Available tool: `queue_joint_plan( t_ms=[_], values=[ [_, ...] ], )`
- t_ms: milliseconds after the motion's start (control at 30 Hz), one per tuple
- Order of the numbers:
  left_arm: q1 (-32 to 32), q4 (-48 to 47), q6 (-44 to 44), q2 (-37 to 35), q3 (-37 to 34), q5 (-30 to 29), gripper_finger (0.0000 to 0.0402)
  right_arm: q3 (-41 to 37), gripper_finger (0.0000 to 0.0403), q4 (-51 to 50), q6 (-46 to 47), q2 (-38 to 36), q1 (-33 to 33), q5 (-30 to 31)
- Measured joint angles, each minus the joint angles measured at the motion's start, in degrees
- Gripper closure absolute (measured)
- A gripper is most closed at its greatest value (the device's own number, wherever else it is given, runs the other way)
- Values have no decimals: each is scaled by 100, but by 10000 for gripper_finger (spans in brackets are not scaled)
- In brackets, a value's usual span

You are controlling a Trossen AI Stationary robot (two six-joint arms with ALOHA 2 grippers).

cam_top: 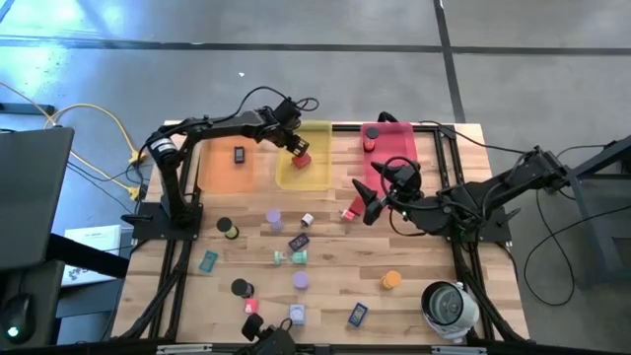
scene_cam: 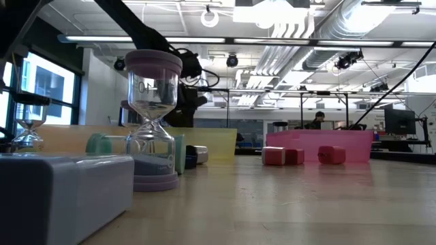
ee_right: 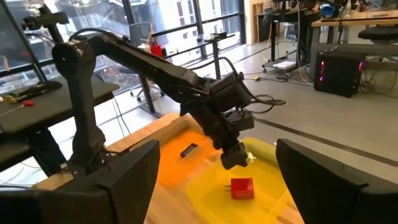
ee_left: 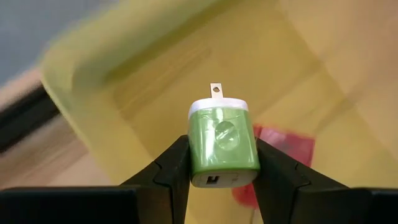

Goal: Pick & Place Office items
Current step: Put the green charger adapter into the yellow bin

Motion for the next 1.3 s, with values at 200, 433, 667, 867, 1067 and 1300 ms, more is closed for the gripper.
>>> queue_joint_plan(
  t_ms=[200,433,667,867,1067,1300],
  values=[
    [-3,-2,16,72,1,54,273,0,92,-25,-4,1,0,-11],
    [46,49,19,135,3,58,273,0,92,-38,-4,1,0,-13],
    [59,28,39,291,7,56,273,0,92,-37,23,1,0,-15],
    [57,103,73,484,7,60,273,0,92,-31,35,0,0,-14],
    [53,234,84,531,10,47,273,0,92,-20,37,0,0,9],
    [60,337,91,535,10,58,273,0,92,-9,109,1,-149,-157]
  ],
)
